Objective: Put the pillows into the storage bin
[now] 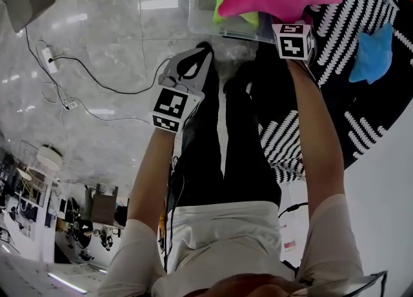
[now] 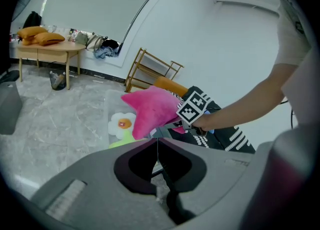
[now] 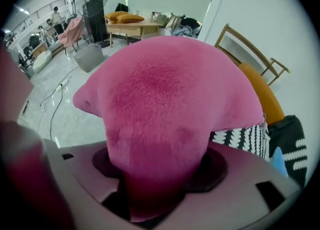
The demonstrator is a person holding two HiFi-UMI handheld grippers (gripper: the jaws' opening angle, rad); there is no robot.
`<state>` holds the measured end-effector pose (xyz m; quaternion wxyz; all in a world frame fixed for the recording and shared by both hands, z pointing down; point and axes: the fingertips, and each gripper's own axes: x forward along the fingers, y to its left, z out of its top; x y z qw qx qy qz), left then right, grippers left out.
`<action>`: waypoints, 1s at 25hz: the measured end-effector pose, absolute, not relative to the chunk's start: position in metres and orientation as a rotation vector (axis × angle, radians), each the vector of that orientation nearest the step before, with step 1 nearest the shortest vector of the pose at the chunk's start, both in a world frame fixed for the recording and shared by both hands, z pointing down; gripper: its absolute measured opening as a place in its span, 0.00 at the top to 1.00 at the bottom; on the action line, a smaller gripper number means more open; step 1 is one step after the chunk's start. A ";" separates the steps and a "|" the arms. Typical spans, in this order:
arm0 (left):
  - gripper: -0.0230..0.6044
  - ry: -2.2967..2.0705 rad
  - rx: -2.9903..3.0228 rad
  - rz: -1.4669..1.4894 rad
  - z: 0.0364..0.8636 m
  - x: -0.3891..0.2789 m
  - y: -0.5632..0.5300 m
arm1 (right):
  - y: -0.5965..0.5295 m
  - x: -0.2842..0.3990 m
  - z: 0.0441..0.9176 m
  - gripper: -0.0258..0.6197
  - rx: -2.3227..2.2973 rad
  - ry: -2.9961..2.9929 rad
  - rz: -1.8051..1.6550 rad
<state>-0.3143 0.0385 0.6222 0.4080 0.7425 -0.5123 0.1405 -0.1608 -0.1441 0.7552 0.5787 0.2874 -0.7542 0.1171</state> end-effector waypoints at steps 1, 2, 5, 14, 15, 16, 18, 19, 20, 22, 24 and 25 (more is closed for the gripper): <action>0.93 -1.292 1.864 0.353 0.623 -0.318 0.039 | -0.147 -0.170 0.757 0.45 0.670 -1.797 0.278; 0.93 -1.293 1.859 0.351 0.625 -0.322 0.040 | -0.149 -0.179 0.758 0.31 0.663 -1.833 0.290; 0.93 -1.289 1.854 0.356 0.630 -0.326 0.041 | -0.140 -0.194 0.762 0.18 0.624 -1.879 0.347; 0.93 -1.227 1.894 0.372 0.632 -0.299 0.036 | -0.113 -0.164 0.754 0.17 0.613 -1.873 0.374; 0.93 -1.214 1.901 0.376 0.631 -0.294 0.036 | -0.112 -0.160 0.752 0.17 0.623 -1.874 0.382; 0.93 -1.203 1.909 0.381 0.631 -0.290 0.035 | -0.112 -0.155 0.750 0.17 0.633 -1.875 0.387; 0.93 -1.184 1.927 0.394 0.629 -0.282 0.031 | -0.113 -0.145 0.745 0.17 0.654 -1.876 0.395; 0.93 -1.175 1.935 0.402 0.629 -0.278 0.030 | -0.113 -0.140 0.743 0.17 0.666 -1.877 0.403; 0.93 -1.168 1.942 0.410 0.628 -0.274 0.028 | -0.113 -0.134 0.741 0.17 0.678 -1.878 0.414; 0.93 -1.158 1.954 0.419 0.626 -0.263 0.024 | -0.113 -0.120 0.737 0.17 0.703 -1.878 0.430; 0.93 -1.153 1.962 0.423 0.624 -0.253 0.020 | -0.114 -0.106 0.733 0.17 0.725 -1.880 0.439; 0.93 -1.150 1.965 0.424 0.624 -0.249 0.019 | -0.115 -0.100 0.732 0.17 0.736 -1.881 0.444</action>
